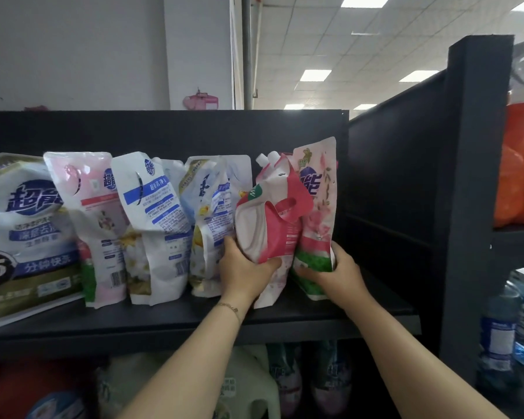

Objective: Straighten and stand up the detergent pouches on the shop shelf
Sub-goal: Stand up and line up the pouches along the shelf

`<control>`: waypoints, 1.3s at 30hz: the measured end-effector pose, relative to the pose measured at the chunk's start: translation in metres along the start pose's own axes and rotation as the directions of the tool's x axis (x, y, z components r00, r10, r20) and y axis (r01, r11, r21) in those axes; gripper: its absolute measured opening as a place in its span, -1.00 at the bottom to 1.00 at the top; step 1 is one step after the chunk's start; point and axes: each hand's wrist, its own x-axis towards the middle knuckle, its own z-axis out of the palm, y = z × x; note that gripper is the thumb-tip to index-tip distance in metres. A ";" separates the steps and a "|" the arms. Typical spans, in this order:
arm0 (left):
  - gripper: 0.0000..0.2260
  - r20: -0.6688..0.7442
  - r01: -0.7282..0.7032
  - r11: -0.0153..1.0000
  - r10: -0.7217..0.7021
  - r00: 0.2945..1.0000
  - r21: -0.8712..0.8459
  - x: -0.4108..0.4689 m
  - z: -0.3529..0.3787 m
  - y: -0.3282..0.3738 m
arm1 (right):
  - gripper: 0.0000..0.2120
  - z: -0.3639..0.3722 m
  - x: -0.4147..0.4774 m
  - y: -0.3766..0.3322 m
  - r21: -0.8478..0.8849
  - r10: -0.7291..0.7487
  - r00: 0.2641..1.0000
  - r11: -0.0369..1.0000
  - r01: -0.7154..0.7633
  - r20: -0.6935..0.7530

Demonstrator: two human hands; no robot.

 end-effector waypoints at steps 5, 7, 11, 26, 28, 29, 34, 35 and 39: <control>-0.43 0.000 0.085 0.986 -0.085 0.996 -0.143 -0.005 0.017 0.003 | -0.65 0.002 0.000 0.002 -0.029 -0.030 0.999 0.999 0.030 0.021; -0.35 -0.004 0.120 0.973 -0.123 0.992 -0.196 -0.009 0.028 0.006 | -0.69 0.003 0.000 0.003 -0.032 -0.034 0.999 0.999 0.034 0.000; -0.11 -0.078 0.155 0.964 -0.175 0.981 -0.214 -0.025 0.053 0.023 | -0.66 0.007 0.002 0.000 0.012 0.013 0.997 1.000 -0.012 -0.080; -0.50 -0.026 0.122 0.974 -0.119 0.993 0.191 -0.037 0.026 0.014 | -0.42 0.003 0.007 0.000 0.075 0.183 0.915 0.983 -0.167 -0.361; -0.44 -0.132 0.237 0.949 -0.213 0.968 0.206 -0.037 0.024 0.017 | -0.44 0.003 0.006 0.000 0.066 0.164 0.914 0.986 -0.150 -0.372; -0.41 -0.170 0.288 0.938 -0.258 0.951 0.193 -0.036 0.024 0.018 | -0.45 0.003 0.005 0.000 0.065 0.160 0.912 0.987 -0.146 -0.377; -0.45 -0.164 0.273 0.961 -0.263 0.951 0.038 -0.035 0.026 0.012 | -0.41 0.003 0.004 0.000 0.090 0.148 0.908 0.988 -0.122 -0.391; -0.50 -0.150 0.271 0.962 -0.264 0.953 0.022 -0.035 0.024 0.013 | -0.40 0.004 0.004 0.000 0.097 0.151 0.908 0.988 -0.123 -0.392; -0.60 -0.084 0.236 0.972 -0.234 0.969 0.006 -0.033 0.020 0.012 | -0.51 0.007 0.004 -0.001 0.109 0.140 0.901 0.989 -0.104 -0.410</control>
